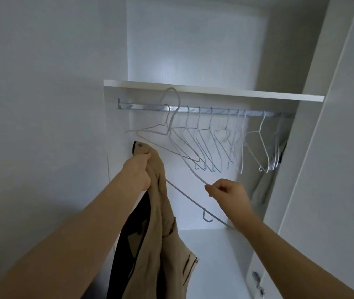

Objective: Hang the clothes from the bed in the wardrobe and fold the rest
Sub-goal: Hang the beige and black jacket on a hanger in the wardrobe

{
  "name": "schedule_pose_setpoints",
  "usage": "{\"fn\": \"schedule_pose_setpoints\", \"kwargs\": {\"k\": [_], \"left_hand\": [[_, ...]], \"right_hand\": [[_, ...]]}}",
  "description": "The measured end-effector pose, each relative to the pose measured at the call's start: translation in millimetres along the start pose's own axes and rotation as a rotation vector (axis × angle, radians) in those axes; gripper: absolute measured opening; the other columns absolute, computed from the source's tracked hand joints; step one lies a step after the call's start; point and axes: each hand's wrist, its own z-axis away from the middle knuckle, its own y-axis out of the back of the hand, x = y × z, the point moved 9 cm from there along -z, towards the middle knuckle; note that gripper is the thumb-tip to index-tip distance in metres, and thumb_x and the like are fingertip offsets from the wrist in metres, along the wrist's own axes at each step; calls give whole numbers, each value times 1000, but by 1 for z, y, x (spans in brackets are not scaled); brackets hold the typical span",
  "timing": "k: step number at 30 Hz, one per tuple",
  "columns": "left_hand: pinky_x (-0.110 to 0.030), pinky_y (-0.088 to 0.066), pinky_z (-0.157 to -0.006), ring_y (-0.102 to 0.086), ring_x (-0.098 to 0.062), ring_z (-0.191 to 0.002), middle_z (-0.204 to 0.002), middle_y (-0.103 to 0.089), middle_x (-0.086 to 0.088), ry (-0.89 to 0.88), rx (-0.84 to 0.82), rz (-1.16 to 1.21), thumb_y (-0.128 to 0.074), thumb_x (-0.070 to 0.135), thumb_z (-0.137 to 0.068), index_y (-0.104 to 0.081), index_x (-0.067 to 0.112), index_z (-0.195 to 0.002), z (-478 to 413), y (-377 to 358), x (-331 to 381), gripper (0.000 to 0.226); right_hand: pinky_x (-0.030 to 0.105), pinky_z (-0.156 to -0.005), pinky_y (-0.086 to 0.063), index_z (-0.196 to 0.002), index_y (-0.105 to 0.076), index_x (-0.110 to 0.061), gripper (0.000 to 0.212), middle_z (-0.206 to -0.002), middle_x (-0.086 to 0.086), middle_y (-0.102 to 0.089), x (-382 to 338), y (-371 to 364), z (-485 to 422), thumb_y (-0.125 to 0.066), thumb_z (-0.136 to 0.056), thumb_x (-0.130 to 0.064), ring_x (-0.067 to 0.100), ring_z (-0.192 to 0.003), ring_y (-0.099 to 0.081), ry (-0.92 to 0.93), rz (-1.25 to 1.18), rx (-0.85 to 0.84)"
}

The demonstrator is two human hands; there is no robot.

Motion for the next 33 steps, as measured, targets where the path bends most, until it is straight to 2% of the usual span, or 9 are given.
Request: {"fn": "schedule_pose_setpoints", "kwargs": {"k": [11, 12, 14, 16, 19, 20, 25, 29, 33], "left_hand": [[-30, -32, -104, -42, -26, -128, -132, -48, -18, -28, -93, -72, -46, 17, -98, -36, -7, -136, 91, -47, -40, 46], [-25, -37, -100, -47, -24, -122, -121, -53, -13, -40, -101, -60, -44, 16, -98, -35, -6, -137, 102, -51, -44, 45], [-5, -47, -64, -55, -10, -83, -102, -55, -5, -28, -108, 54, -38, 8, -99, -36, -3, -138, 126, -58, -55, 40], [-2, -41, -48, -47, -4, -67, -128, -51, -15, -7, -114, 146, -34, 3, -99, -35, -4, -139, 145, -61, -60, 40], [-23, -41, -95, -52, -22, -116, -140, -45, -13, 10, -112, 80, -49, 21, -97, -46, 3, -133, 165, -60, -70, 40], [-31, -38, -99, -48, -23, -122, -138, -47, -11, 43, -101, 84, -53, 24, -95, -49, 5, -131, 176, -59, -75, 41], [-36, -41, -91, -50, -26, -108, -130, -52, -10, 46, -42, 74, -56, 10, -86, -58, 10, -114, 193, -54, -91, 27], [-35, -37, -102, -45, -26, -123, -134, -49, -12, 13, -82, -75, -59, 12, -88, -53, 4, -125, 202, -79, -102, 38], [-44, -39, -104, -49, -31, -119, -130, -52, -16, 53, -198, -205, -63, 16, -87, -51, 3, -129, 206, -106, -115, 45]], "right_hand": [[18, -44, -18, -50, -24, -18, 52, -40, -8, -20, 24, 87, 84, -67, -78, -14, 7, -44, -21, 17, 236, 8], [20, -45, -19, -50, -25, -18, 51, -40, -8, -21, 29, 95, 93, -66, -79, -15, 9, -46, -22, 14, 269, -5], [25, -49, -21, -51, -28, -16, 47, -42, -8, -23, 39, 110, 109, -64, -81, -19, 13, -49, -24, 1, 345, -62], [27, -51, -20, -52, -28, -16, 47, -47, -5, -24, 48, 118, 124, -62, -83, -22, 13, -50, -24, -5, 428, -148], [21, -46, -20, -50, -27, -19, 49, -48, -6, -27, 59, 124, 143, -59, -87, -29, 9, -46, -25, 3, 562, -233], [18, -45, -20, -51, -28, -19, 48, -48, -6, -28, 64, 129, 148, -57, -87, -31, 8, -46, -26, -7, 596, -244], [17, -48, -29, -56, -33, -19, 41, -56, -4, -37, 78, 142, 163, -57, -87, -31, 8, -50, -36, -113, 623, -288], [11, -44, -39, -72, -50, -24, 20, -61, -6, -56, 43, 125, 163, -65, -84, -28, 1, -45, -51, -136, 223, -295], [9, -37, -32, -74, -56, -26, 13, -43, -13, -50, 1, 128, 152, -64, -84, -29, -2, -34, -42, -76, -213, -128]]}}
